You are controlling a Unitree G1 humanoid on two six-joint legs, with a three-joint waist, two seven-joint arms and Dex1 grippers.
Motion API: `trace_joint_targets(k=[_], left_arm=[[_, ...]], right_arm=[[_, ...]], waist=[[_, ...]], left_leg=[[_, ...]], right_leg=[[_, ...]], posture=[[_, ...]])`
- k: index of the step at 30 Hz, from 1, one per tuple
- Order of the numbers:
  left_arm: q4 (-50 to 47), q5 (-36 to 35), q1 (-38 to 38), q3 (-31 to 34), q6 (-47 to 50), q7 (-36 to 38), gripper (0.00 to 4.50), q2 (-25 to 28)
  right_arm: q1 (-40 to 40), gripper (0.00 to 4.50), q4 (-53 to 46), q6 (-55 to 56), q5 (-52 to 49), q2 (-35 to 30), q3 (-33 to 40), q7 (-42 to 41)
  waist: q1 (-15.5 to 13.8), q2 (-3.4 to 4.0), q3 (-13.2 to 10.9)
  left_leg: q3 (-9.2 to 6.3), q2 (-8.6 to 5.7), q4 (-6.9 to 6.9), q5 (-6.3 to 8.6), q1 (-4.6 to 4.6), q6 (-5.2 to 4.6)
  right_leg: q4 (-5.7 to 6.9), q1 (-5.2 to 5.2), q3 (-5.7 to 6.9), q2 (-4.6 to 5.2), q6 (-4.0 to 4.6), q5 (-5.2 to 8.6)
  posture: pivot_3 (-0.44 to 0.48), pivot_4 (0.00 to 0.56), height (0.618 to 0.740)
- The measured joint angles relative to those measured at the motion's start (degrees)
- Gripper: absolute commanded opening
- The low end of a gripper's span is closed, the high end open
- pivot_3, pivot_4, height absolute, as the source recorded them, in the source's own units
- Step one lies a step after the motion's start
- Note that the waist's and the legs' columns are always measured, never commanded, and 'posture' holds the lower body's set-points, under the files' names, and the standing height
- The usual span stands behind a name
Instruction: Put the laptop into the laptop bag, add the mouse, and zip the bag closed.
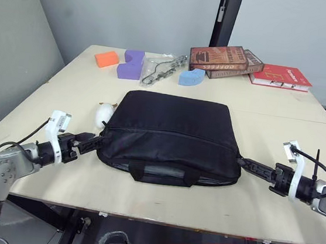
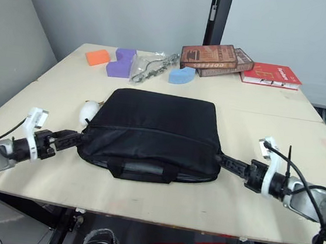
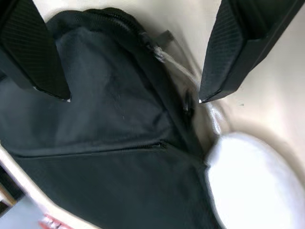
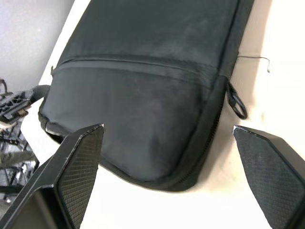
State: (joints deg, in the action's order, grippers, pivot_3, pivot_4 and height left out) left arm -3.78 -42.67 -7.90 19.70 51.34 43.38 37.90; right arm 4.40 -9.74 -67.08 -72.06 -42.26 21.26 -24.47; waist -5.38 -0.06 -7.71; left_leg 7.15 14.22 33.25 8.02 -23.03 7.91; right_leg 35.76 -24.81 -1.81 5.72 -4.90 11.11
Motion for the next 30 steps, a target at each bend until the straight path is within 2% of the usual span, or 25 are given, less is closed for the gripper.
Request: trace_joint_targets(k=[1, 4, 12, 15, 23, 30], left_arm=[[0.0, 0.3, 0.0, -1.4, 0.0, -0.3, 4.48, -0.5], [0.0, 1.9, 0.1, -3.1, -0.8, -0.3, 3.76, -0.4], [0.4, 3.0, 0.0, -3.1, -2.1, 0.2, 0.91, 0.3], [0.4, 2.9, -0.3, -3.1, -2.4, 0.6, 0.00, 0.5], [0.8, 5.5, -4.3, -7.2, -3.6, 0.0, 0.00, -1.4], [4.4, 8.7, -8.9, -9.9, -5.4, 0.4, 0.00, -3.4]], right_arm=[[0.0, 4.50, -0.2, 0.1, 0.7, 0.7, -1.3, 0.2], [0.0, 3.79, -0.3, 0.2, 2.2, 1.1, -2.1, 0.3], [-0.2, 1.02, -0.3, 1.2, 3.0, 3.2, -1.4, 0.2], [-0.7, 0.02, -0.4, 1.5, 3.2, 3.2, -1.3, 0.1], [-2.1, 0.02, -0.7, 1.4, 3.4, 2.0, 1.9, 0.3], [-1.4, 0.02, -0.1, 1.5, 4.8, 2.0, 3.0, 0.9]], waist=[[0.0, 0.00, 0.0], [-0.2, -0.01, 0.0], [-0.1, 0.00, 0.0], [-0.1, 0.01, 0.0], [-1.2, 0.01, 0.0], [-0.9, 0.01, 0.0]], left_leg=[[0.00, 0.00, 0.03, 0.00, -0.02, 0.00], [-0.02, 0.00, 0.02, 0.00, -0.06, 0.00], [-0.02, -0.01, 0.00, 0.00, -0.03, 0.01], [-0.01, -0.01, -0.03, 0.00, -0.03, 0.01], [-0.03, -0.04, 0.08, 0.00, -0.04, -0.01], [-0.03, -0.04, 0.08, -0.01, -0.08, -0.01]], right_leg=[[0.00, -0.01, 0.00, 0.00, 0.00, 0.00], [-0.02, -0.03, 0.02, 0.00, 0.00, 0.00], [-0.02, -0.02, 0.02, 0.00, 0.00, 0.00], [-0.03, -0.03, 0.02, 0.00, 0.00, 0.00], [0.02, 0.01, 0.01, 0.05, 0.00, -0.01], [0.06, -0.02, 0.01, 0.04, 0.00, -0.01]], posture=[[0.000, 0.150, 0.734], [0.000, 0.150, 0.734], [0.000, 0.150, 0.734], [0.000, 0.150, 0.734], [0.000, 0.150, 0.734], [0.000, 0.150, 0.734]])
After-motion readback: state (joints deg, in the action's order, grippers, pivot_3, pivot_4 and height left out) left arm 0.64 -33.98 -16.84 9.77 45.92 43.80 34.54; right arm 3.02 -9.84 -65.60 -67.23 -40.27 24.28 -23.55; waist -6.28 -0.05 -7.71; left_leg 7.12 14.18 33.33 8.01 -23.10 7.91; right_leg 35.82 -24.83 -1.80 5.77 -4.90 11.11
